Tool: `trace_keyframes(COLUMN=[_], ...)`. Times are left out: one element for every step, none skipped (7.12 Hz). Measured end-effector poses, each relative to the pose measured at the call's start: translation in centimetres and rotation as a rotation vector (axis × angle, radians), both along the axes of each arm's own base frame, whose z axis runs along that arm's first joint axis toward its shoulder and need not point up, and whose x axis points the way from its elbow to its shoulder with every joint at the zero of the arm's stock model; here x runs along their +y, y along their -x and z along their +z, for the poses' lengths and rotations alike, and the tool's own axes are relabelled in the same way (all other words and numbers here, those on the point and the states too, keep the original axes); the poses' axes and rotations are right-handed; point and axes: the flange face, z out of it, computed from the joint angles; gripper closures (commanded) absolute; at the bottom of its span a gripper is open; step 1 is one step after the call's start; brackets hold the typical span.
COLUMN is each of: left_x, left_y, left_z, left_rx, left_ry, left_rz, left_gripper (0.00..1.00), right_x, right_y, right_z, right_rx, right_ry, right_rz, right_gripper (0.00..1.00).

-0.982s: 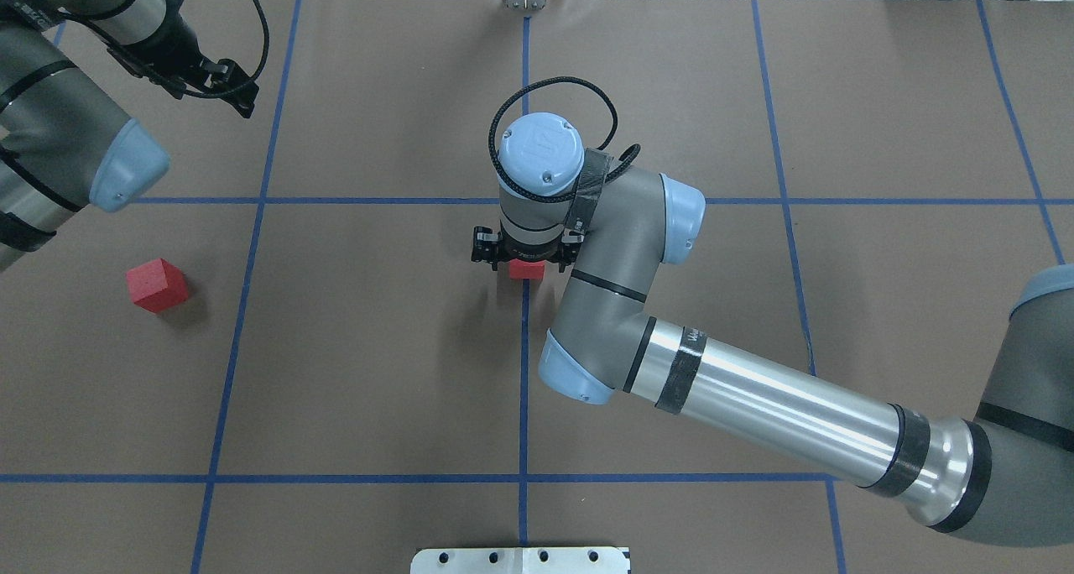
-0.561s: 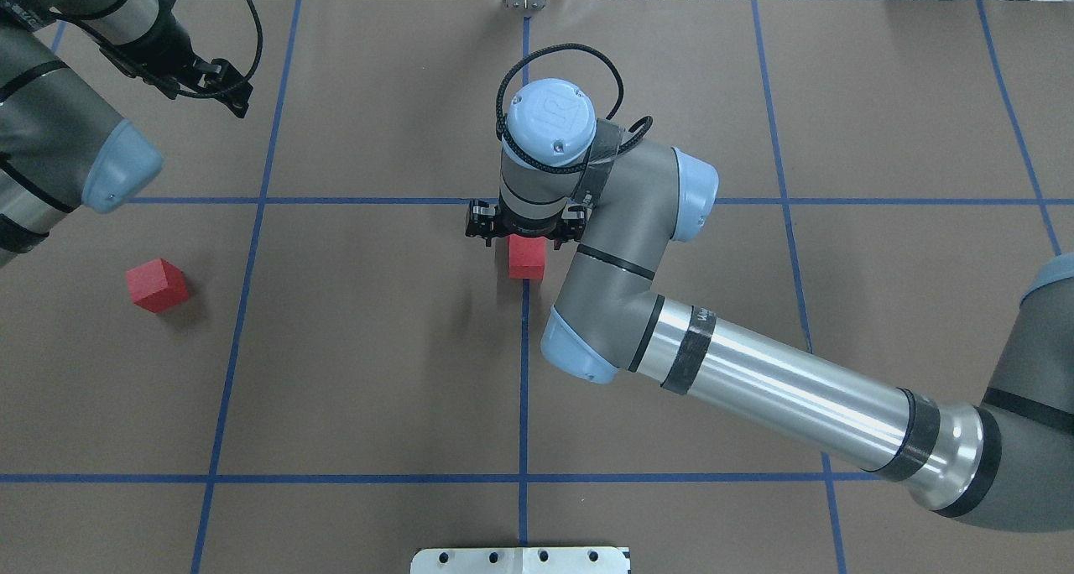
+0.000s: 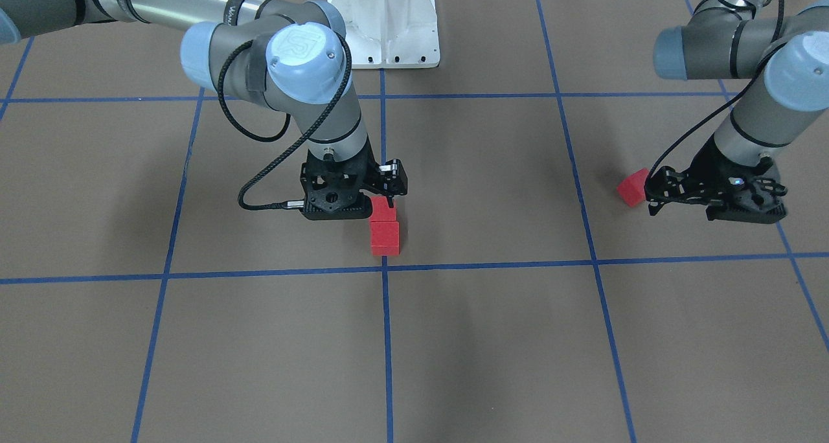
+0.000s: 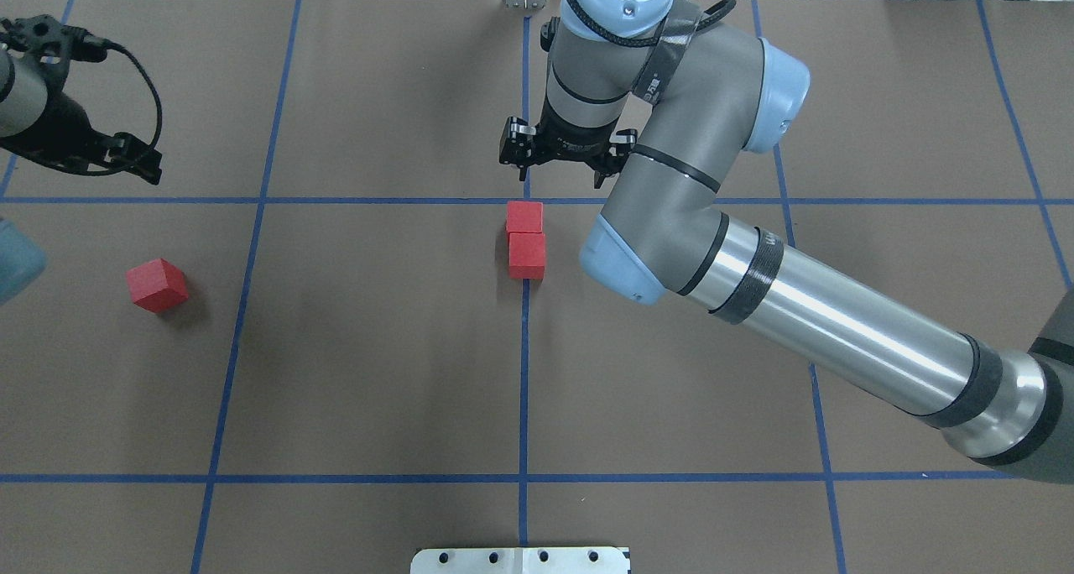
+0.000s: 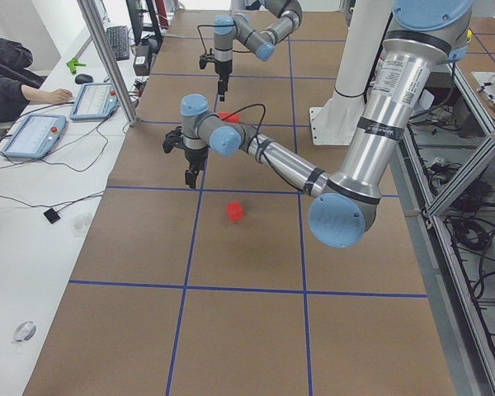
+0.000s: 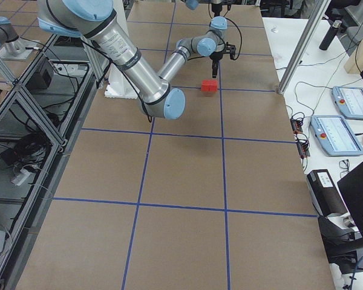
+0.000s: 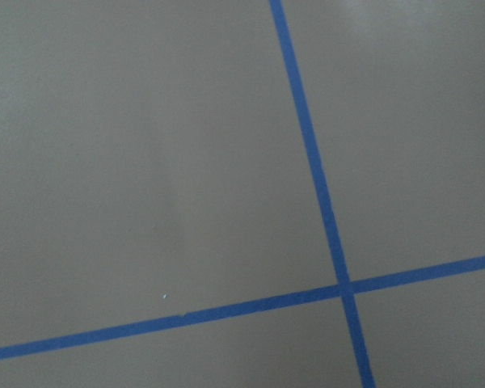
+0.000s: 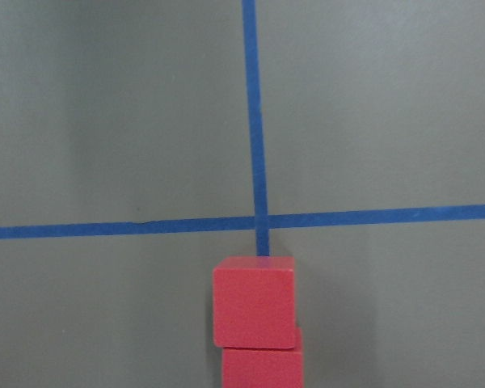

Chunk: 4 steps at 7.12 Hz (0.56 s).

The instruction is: Form red blocks into L shape at center

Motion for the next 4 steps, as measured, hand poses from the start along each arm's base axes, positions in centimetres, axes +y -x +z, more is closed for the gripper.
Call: trace_keyframes(left_x=[2.2,3.6,4.8,6.1], left_y=[1.0,1.1,-0.3,-3.0], left_z=[2.6,4.4,5.3,5.7], left_rx=[0.036,0.044,0.038,0.030], left_ry=[0.052,0.108,0.151,0.180], left_rz=[-0.121,-0.235,-0.314,-0.372], left_gripper=[0.00,0.00,0.00,0.00], right_x=[-0.8,-1.6,-2.3,-2.5], right_y=[-1.5,-2.8,-3.9,-4.6], right_z=[0.7,2.0,3.4,4.5], right_rx=[0.029,0.050,0.065,0.078], right_ry=[0.003,0.012,0.019,0.017], right_rz=[0.002,0.015,0.028,0.033], right_gripper=[0.01,0.01,0.01,0.01])
